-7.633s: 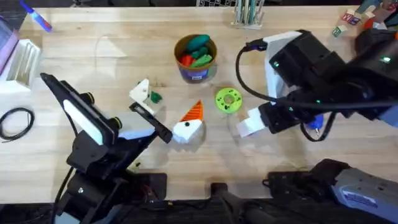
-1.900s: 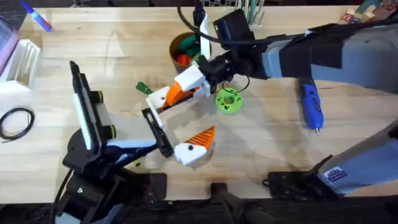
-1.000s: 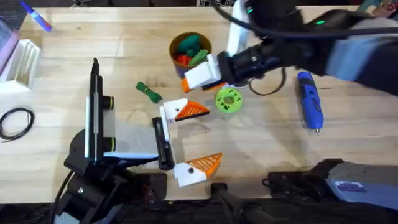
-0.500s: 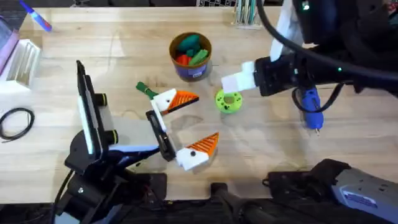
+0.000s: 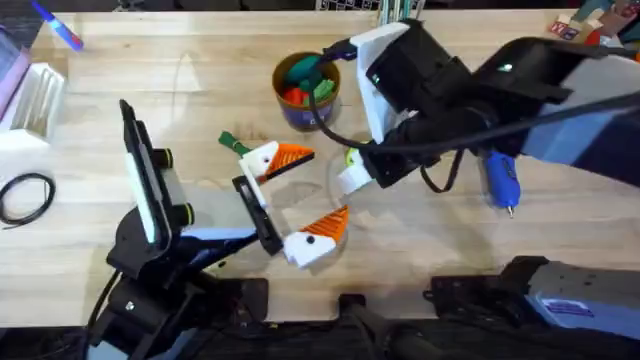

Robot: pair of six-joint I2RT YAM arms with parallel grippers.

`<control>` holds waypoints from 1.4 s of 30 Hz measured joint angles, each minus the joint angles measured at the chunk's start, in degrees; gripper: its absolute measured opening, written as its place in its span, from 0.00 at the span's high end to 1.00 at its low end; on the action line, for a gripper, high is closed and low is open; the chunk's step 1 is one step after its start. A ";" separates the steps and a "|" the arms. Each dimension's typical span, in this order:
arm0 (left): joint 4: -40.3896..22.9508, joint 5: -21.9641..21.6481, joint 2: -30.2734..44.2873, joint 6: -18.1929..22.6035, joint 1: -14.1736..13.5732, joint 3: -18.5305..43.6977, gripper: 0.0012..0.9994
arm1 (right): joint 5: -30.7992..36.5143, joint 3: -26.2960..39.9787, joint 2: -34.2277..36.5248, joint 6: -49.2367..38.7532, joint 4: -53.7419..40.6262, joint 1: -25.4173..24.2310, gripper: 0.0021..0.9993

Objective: Pick up the gripper from the table and insert it into the empty holder that is missing its gripper. Then pick up a screw, insert it into the mounting hole, and use the screwdriver to tighten it. Finally, clean up the table by picking up the vegetable and placing it into the bucket.

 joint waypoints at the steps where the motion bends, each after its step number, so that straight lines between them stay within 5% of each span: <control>1: -0.02 -0.03 -0.02 0.00 0.00 0.00 0.01 | 0.03 0.00 0.79 -0.02 0.31 0.00 0.34; 12: -0.02 -0.17 -0.02 0.00 0.00 0.00 0.01 | 1.72 -0.02 7.08 -0.22 2.89 0.00 0.51; 16: -0.02 -0.17 -0.02 0.00 0.00 0.00 0.01 | 2.70 -0.04 9.59 -0.39 3.38 0.00 0.66; 26: -0.02 -0.20 -0.02 -0.01 0.00 0.00 0.01 | 3.17 -0.09 9.89 -0.39 5.23 0.00 0.72; 34: 0.00 -0.20 -0.02 -0.02 0.01 0.00 0.01 | 4.24 -0.09 9.88 -0.39 4.91 0.00 0.86; 37: -0.02 -0.20 -0.02 0.00 0.00 0.00 0.01 | 5.67 -0.09 9.89 -0.39 4.88 0.00 0.98; 42: -0.02 -0.20 -0.02 -0.02 0.02 0.00 0.01 | 7.04 -0.06 9.87 -0.51 4.37 0.00 0.99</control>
